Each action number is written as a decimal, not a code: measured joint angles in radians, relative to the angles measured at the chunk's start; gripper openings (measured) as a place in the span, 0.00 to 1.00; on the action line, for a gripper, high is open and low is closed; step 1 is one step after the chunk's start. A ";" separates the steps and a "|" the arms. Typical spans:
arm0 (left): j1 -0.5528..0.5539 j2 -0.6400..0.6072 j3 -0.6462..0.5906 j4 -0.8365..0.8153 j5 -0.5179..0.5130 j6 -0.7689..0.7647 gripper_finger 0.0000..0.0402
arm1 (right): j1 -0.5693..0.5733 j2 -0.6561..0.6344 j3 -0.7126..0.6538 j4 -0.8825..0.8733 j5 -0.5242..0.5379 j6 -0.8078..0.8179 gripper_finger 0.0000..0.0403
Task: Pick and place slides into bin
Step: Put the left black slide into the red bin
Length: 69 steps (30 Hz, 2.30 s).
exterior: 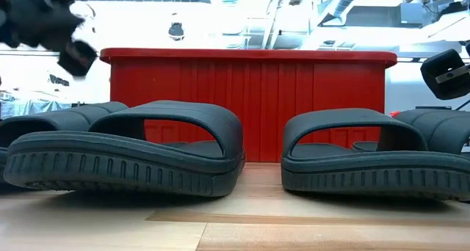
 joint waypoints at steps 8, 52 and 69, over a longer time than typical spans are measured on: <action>-0.154 0.157 0.275 -0.203 -0.058 0.013 0.00 | 0.000 0.000 0.000 0.000 0.000 0.000 0.16; -0.420 1.415 0.935 -0.565 -0.147 -0.200 0.34 | 0.000 0.000 0.000 0.000 0.000 0.000 0.16; -0.426 1.521 0.990 -0.697 -0.087 -0.196 0.33 | 0.000 0.000 0.000 0.000 0.000 0.000 0.16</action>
